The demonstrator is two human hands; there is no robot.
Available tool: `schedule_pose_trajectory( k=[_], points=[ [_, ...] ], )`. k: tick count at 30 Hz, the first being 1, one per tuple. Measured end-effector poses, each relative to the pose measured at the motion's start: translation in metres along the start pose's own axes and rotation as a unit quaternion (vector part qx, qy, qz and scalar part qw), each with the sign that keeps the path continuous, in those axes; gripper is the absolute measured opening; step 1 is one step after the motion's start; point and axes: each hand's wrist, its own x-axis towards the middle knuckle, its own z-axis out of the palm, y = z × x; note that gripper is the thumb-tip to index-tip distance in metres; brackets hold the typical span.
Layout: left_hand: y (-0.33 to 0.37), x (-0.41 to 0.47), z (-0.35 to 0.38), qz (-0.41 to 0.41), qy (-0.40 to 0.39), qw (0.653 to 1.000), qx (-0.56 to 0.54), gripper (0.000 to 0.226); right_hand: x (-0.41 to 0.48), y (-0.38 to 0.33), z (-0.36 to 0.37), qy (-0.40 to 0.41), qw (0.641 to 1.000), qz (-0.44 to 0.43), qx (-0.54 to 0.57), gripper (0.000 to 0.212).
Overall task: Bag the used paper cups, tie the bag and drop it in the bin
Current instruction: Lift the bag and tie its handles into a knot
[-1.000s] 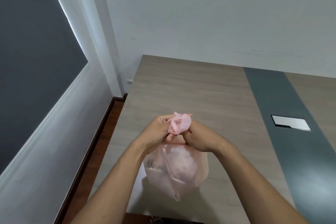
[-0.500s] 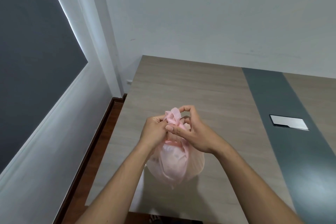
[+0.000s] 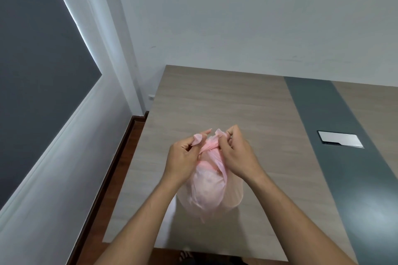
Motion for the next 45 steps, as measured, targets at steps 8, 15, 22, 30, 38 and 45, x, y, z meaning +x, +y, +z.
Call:
schedule_pose_trajectory(
  k=[8,15,22,30,38,45],
  points=[
    [0.005,0.007,-0.008,0.218,0.004,0.955,0.202,0.029,0.0,0.002,-0.009,-0.128,0.983,0.119,0.063,0.055],
    [0.0,0.015,-0.011,0.133,0.029,0.977,0.163,0.024,-0.01,-0.001,-0.013,-0.225,0.969,0.071,0.077,0.042],
    [-0.011,0.016,-0.012,-0.032,-0.025,0.997,0.058,0.024,-0.014,0.01,-0.014,-0.348,0.926,0.053,0.135,0.015],
    [-0.014,0.012,-0.01,-0.104,-0.067,0.991,0.058,0.029,-0.02,0.018,0.009,-0.263,0.964,0.019,0.03,0.034],
    [-0.027,0.009,-0.022,-0.205,-0.149,0.967,-0.027,0.057,-0.022,0.023,0.014,-0.206,0.978,-0.017,0.008,0.069],
    [-0.044,0.001,-0.018,-0.237,-0.125,0.961,-0.061,0.051,-0.012,0.045,0.024,-0.133,0.985,-0.036,-0.101,0.048]
  ],
)
